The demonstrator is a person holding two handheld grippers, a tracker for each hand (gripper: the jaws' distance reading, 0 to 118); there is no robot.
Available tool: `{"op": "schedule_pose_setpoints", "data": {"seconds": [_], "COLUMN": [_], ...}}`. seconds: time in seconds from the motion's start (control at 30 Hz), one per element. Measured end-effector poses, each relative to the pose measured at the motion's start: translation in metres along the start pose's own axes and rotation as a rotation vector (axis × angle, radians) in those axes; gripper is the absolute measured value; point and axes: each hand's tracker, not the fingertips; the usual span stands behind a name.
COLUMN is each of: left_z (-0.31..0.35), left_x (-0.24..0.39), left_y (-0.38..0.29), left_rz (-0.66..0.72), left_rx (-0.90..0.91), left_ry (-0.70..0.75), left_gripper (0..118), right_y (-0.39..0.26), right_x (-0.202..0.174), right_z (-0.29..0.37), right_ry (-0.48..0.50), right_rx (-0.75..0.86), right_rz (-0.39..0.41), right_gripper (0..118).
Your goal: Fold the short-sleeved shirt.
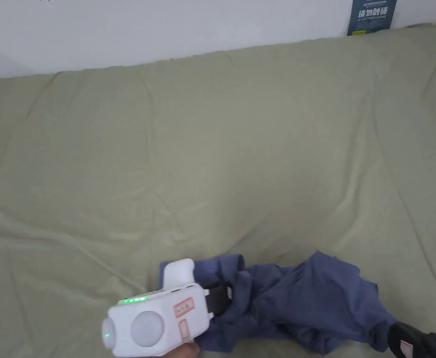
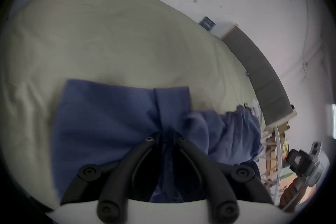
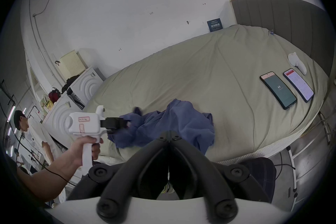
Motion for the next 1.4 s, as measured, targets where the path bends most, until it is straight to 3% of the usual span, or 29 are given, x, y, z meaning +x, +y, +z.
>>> {"op": "schedule_pose_setpoints", "data": {"seconds": [0.17,0.3,0.37,0.43,0.47,0.53,0.57,0.63,0.7,0.83,0.87,0.9,1.0,1.03,1.1,1.13,1.17,1.2,1.23,1.3,1.4], "left_z": [0.021,0.086,0.098,0.105,0.108,0.118,0.121,0.121,0.108,0.051,0.041,0.036,0.005,0.000,-0.003,-0.004,-0.001,-0.008,-0.016,-0.009,0.012], "left_x": [-0.008,-0.021,-0.037,-0.052,-0.059,-0.080,-0.094,-0.122,-0.155,-0.199,-0.193,-0.184,-0.156,-0.149,-0.145,-0.142,-0.144,-0.145,-0.148,-0.144,-0.128], "left_y": [0.008,0.016,0.018,0.015,0.017,0.019,0.021,0.022,0.021,0.000,-0.007,-0.002,0.004,0.006,0.013,0.014,0.014,0.011,0.004,0.009,0.014], "left_rz": [0.047,-0.107,-0.062,-0.055,-0.041,0.065,0.129,0.243,0.398,0.704,0.706,0.615,0.524,0.510,0.502,0.505,0.507,0.493,0.484,0.555,0.430], "left_rx": [0.013,0.144,0.082,0.039,0.044,0.074,0.083,0.160,0.150,-0.020,-0.017,0.047,-0.093,-0.095,-0.078,-0.078,-0.073,-0.115,-0.165,-0.073,-0.055], "left_ry": [0.010,0.125,0.176,0.121,0.073,-0.024,-0.092,-0.267,-0.328,-0.563,-0.638,-0.741,-0.708,-0.746,-0.690,-0.682,-0.618,-0.489,-0.374,-0.547,-0.357], "left_gripper": [16,16,16,16,32,102,118,118,118,118,118,118,118,118,118,117,92,30,13,13,13], "right_y": [0.002,0.001,-0.001,-0.004,-0.005,-0.005,-0.005,-0.005,-0.005,-0.005,-0.004,-0.003,-0.002,-0.002,-0.002,-0.002,-0.002,-0.002,-0.003,-0.004,-0.004], "right_x": [0.004,0.002,-0.001,-0.006,-0.009,-0.015,-0.017,-0.019,-0.018,-0.015,-0.015,-0.015,-0.016,-0.016,-0.018,-0.019,-0.020,-0.021,-0.022,-0.023,-0.024], "right_z": [0.001,-0.003,-0.008,-0.013,-0.014,-0.015,-0.014,-0.013,-0.013,-0.015,-0.015,-0.015,-0.017,-0.019,-0.023,-0.023,-0.023,-0.023,-0.024,-0.027,-0.026], "right_ry": [-0.012,-0.003,0.006,0.020,0.029,0.037,0.042,0.050,0.039,0.018,0.015,0.012,0.003,0.004,0.003,0.003,0.005,0.011,0.016,0.019,0.013], "right_rx": [0.000,-0.002,-0.012,-0.024,-0.029,-0.034,-0.033,-0.034,-0.041,-0.057,-0.058,-0.058,-0.061,-0.063,-0.073,-0.072,-0.072,-0.071,-0.072,-0.088,-0.086], "right_rz": [0.002,0.008,0.010,0.009,0.011,0.022,0.026,0.032,0.043,0.038,0.038,0.038,0.038,0.036,0.036,0.037,0.038,0.036,0.037,0.052,0.062], "right_gripper": [0,0,0,0,0,0,0,0,0,0,0,0,0,0,0,0,0,0,0,0,0]}}
